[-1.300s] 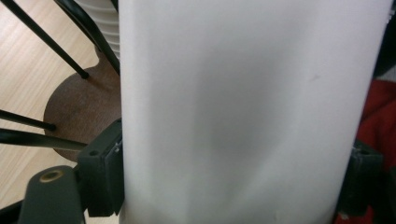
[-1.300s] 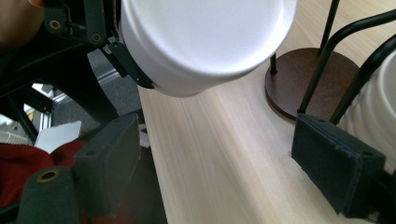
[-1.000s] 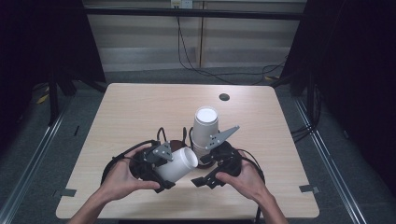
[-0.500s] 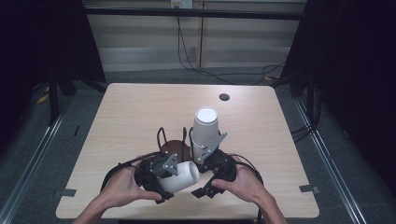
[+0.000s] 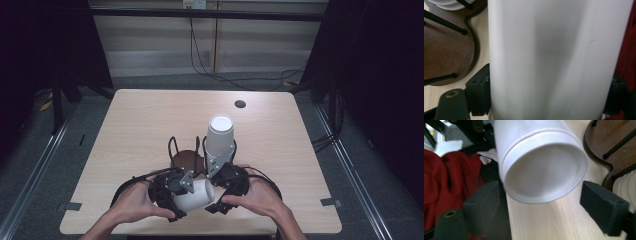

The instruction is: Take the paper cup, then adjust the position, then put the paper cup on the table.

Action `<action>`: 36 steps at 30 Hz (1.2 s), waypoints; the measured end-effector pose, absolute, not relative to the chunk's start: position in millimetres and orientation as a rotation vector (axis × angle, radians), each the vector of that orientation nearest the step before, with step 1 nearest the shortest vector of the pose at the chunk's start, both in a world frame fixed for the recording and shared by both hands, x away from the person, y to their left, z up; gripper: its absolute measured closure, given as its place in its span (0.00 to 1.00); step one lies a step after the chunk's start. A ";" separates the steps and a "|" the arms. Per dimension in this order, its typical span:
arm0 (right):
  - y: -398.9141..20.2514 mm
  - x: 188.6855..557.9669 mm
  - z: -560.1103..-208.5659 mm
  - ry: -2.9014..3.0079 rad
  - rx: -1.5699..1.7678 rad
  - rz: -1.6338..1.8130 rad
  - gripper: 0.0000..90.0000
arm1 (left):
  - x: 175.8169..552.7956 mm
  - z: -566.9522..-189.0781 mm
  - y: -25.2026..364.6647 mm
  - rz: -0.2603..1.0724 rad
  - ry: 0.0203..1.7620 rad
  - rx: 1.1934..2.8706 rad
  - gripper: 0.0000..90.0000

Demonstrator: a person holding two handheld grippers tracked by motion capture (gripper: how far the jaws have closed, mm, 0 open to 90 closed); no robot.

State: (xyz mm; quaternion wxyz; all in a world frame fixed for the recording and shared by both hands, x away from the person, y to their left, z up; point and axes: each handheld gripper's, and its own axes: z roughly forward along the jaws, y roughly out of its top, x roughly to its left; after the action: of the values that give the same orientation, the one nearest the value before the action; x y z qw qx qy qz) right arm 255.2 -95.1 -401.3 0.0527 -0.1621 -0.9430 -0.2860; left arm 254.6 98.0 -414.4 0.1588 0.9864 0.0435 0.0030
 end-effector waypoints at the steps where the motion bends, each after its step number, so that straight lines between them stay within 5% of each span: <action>1: -93.4 254.5 -402.1 -2.885 -0.500 -0.854 0.17 | 254.2 -414.6 97.4 0.008 0.115 2.823 0.20; 31: -77.0 248.3 -410.0 -2.829 -0.369 -0.840 0.19 | 245.1 -417.1 88.5 -0.052 0.025 2.799 0.20; 36: -76.2 250.2 -411.3 -2.808 -0.371 -0.838 0.27 | 246.9 -420.3 90.5 -0.083 0.030 2.786 0.19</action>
State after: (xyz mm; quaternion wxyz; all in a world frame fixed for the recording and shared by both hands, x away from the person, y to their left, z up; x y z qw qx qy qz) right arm 250.2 -76.2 -411.3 0.0937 -0.1250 -0.9465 -0.2824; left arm 246.9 90.5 -420.3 0.1761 0.9839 0.0105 -0.0294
